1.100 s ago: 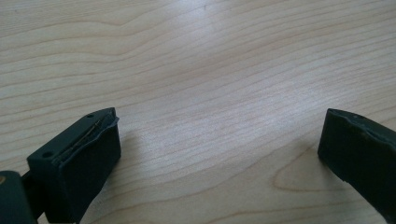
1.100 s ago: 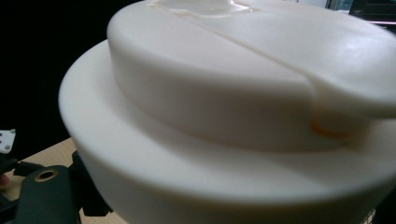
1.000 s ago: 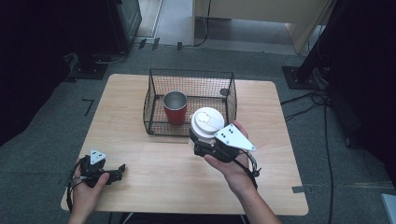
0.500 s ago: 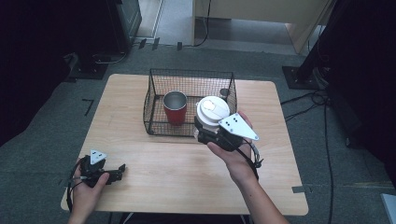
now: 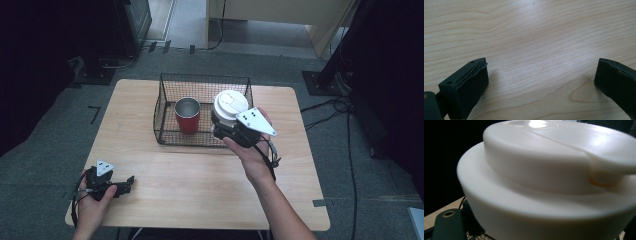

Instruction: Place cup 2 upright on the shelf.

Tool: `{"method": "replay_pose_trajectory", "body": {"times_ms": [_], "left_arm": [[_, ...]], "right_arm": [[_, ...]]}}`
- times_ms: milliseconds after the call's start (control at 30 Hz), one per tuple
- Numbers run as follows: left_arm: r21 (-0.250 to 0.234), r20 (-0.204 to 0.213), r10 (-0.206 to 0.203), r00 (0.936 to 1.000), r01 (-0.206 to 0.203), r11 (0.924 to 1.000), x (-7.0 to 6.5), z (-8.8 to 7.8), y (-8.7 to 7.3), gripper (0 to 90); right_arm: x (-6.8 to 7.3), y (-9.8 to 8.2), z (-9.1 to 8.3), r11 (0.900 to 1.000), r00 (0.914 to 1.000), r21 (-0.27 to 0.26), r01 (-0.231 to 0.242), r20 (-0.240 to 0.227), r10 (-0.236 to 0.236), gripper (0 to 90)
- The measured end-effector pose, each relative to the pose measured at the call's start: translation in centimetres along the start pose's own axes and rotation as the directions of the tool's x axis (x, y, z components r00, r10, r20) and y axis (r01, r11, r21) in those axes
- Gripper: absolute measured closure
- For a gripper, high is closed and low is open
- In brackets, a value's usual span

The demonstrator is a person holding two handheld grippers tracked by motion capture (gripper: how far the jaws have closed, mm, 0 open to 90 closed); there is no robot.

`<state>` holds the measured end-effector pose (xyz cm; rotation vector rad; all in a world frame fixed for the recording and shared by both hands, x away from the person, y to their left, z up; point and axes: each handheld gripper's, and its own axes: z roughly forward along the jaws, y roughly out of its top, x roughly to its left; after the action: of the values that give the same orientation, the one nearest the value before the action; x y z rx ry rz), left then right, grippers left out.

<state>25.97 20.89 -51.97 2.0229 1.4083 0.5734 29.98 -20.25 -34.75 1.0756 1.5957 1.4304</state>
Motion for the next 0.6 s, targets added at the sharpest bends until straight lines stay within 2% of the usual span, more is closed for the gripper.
{"method": "replay_pose_trajectory", "body": {"times_ms": [267, 600], "left_arm": [[0.000, 0.000, 0.000, 1.0000, 0.000, 1.0000, 0.0, 0.0, 0.0, 0.0], [-0.001, 0.000, 0.000, 1.0000, 0.000, 1.0000, 0.0, 0.0, 0.0, 0.0]], "right_arm": [[-0.4, 0.2, 1.9, 1.000, 0.9994, 0.004, 0.017, 0.029, -0.017, 16.1], [-1.1, -0.4, 4.5, 1.000, 0.9984, 0.019, 0.004, 0.056, -0.005, 16.1]]}}
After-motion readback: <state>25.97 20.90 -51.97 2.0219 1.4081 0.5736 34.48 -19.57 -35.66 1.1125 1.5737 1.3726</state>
